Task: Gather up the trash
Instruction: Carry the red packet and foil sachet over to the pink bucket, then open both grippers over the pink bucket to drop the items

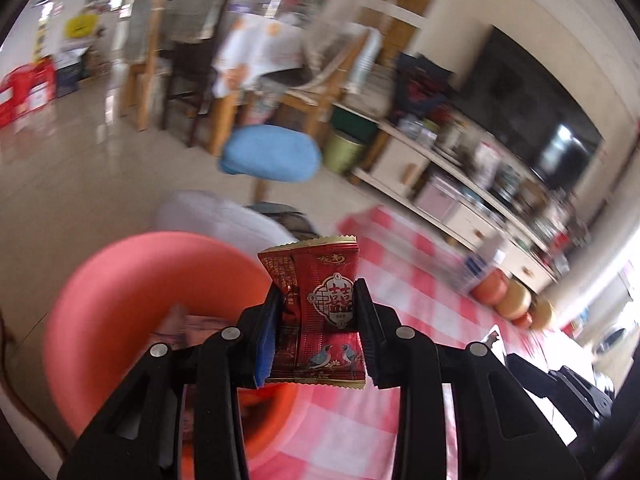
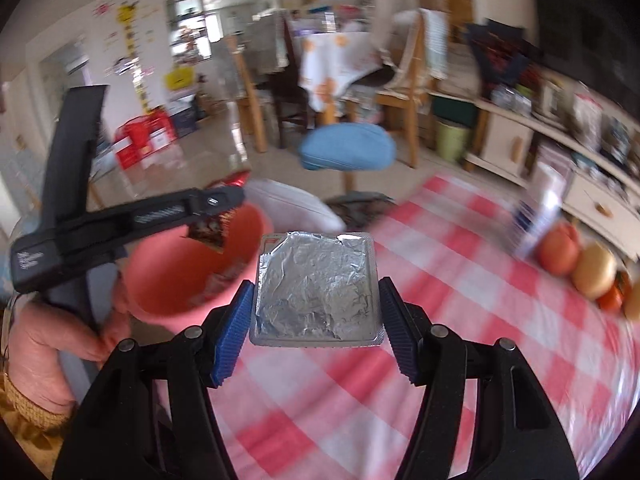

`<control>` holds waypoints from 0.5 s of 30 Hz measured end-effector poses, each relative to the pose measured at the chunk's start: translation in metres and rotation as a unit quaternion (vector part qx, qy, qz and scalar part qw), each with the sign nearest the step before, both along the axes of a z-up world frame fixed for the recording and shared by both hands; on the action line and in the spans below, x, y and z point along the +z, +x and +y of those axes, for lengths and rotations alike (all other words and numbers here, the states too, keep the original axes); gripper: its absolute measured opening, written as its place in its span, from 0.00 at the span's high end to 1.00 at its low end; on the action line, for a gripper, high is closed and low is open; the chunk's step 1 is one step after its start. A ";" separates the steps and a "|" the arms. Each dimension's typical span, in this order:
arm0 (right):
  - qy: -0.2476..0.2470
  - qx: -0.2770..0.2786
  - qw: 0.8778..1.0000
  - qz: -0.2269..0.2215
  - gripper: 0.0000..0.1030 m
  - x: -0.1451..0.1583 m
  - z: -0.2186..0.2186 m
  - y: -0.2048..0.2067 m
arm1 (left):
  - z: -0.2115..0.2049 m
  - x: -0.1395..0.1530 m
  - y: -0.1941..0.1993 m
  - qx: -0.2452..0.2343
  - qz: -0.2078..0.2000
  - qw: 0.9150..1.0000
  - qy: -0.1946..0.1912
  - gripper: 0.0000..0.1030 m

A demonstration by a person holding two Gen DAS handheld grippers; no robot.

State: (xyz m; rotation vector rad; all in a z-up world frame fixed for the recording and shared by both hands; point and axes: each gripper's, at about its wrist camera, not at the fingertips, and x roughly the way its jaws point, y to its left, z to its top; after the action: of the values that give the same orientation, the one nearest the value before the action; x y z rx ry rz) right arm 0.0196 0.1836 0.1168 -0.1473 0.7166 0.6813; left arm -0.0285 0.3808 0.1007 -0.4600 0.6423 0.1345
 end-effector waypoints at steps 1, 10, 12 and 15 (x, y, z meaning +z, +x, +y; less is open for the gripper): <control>-0.001 0.010 1.000 -0.002 0.38 0.001 0.011 0.000 | 0.010 -0.001 -0.001 0.010 0.002 1.000 -0.007 0.64; -0.041 0.076 0.996 -0.011 0.38 -0.018 0.108 0.005 | 0.063 -0.015 -0.001 0.085 0.025 0.996 -0.031 0.60; -0.057 0.086 0.995 -0.004 0.35 -0.029 0.121 0.006 | 0.068 -0.018 0.000 0.100 0.032 0.994 -0.029 0.48; -0.081 0.068 0.994 -0.005 0.23 -0.040 0.124 0.007 | 0.070 -0.018 -0.005 0.119 0.036 0.992 -0.013 0.30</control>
State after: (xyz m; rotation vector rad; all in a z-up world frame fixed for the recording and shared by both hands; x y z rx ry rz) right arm 0.0269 0.3072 0.0765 -0.3516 0.7565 0.7510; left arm -0.0336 0.4505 0.0827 -0.5590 0.6593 0.3707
